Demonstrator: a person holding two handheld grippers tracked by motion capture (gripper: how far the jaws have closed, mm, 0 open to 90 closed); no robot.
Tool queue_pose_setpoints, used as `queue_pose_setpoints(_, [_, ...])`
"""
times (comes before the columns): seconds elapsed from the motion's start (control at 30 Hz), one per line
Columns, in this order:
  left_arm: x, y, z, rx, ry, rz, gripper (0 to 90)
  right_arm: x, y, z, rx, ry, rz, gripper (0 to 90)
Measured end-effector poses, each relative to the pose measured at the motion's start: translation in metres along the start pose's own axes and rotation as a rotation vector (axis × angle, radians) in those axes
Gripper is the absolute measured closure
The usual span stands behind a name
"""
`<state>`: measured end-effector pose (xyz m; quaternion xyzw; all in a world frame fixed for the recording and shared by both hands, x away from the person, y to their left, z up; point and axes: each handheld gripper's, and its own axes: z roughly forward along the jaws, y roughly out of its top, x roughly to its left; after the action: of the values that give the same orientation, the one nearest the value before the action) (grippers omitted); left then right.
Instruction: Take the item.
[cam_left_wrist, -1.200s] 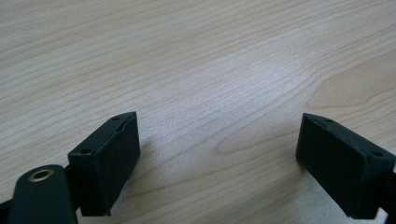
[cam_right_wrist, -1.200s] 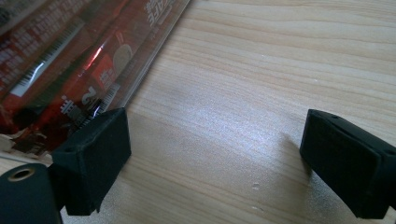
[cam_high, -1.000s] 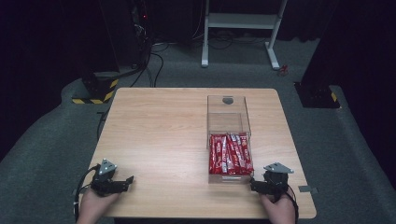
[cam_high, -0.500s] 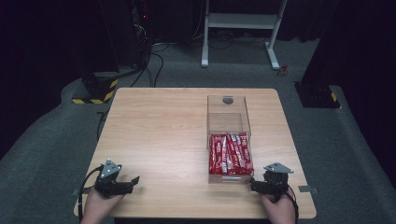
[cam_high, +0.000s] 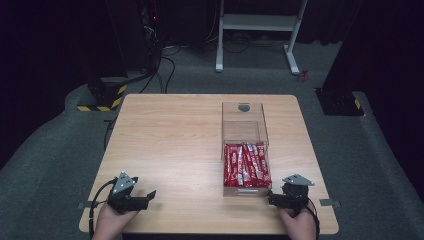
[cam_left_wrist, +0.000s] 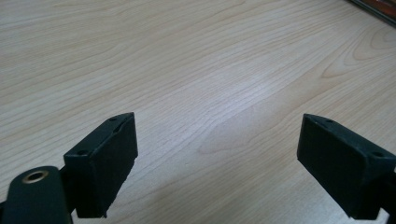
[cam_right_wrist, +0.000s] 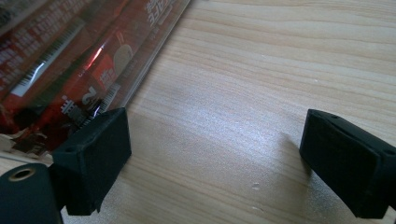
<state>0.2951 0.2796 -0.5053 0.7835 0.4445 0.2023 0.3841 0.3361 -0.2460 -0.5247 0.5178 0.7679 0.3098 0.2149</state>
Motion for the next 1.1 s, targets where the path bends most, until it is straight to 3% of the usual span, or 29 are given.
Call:
queue_pose_setpoints(0.37, [-0.01, 0.004, 0.003, -0.03, -0.053, 0.023, 12.6, 0.0, 0.0, 0.0, 0.0, 0.0, -0.001, 8.7])
queue_pose_setpoints(0.43, [-0.013, 0.006, 0.002, -0.035, -0.057, 0.044, 12.5, 0.0, 0.0, 0.0, 0.0, 0.0, -0.001, 8.7])
queue_pose_setpoints(0.77, [-0.021, 0.009, 0.005, -0.053, -0.069, 0.043, 10.7, 0.0, 0.0, 0.0, 0.0, 0.0, -0.001, 8.8])
queue_pose_setpoints(1.1, [-0.032, 0.015, 0.01, -0.056, -0.076, 0.079, 7.0, 0.0, 0.0, 0.0, -0.001, 0.001, -0.001, 8.8])
